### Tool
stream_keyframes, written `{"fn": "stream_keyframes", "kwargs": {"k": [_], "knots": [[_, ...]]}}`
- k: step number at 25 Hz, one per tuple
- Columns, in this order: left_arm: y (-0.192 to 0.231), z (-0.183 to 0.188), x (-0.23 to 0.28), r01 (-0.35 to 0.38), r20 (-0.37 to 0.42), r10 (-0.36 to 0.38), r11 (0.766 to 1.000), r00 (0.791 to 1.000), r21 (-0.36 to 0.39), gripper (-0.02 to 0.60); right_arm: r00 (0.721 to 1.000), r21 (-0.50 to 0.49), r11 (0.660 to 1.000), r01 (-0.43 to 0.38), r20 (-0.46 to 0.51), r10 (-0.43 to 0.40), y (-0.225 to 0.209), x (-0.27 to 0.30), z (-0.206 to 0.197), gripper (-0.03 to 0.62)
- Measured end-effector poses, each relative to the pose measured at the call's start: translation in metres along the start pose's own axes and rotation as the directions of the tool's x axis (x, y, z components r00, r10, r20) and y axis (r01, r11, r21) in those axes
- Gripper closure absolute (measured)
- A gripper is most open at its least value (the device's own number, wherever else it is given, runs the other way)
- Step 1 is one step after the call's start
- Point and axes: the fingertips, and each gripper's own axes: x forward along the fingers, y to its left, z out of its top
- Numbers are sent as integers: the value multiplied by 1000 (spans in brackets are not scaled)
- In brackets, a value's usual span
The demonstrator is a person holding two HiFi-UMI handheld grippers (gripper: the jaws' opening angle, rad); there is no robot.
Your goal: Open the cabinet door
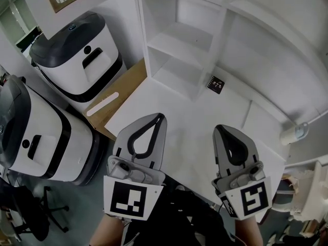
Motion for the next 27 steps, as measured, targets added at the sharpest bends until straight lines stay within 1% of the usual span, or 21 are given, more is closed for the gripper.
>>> {"fn": "stream_keyframes", "kwargs": {"k": [13, 18, 27], "knots": [[1, -2, 1, -4, -2, 4, 999, 1000, -43, 581, 1000, -1, 1000, -3, -7, 3, 2, 1, -2, 594], [0, -3, 1, 1, -3, -1, 999, 1000, -41, 581, 1000, 2, 1000, -8, -5, 8, 3, 1, -2, 594], [1, -3, 2, 1, -2, -1, 998, 1000, -67, 581, 1000, -3, 1000, -15, -12, 15, 6, 3, -3, 594]]}}
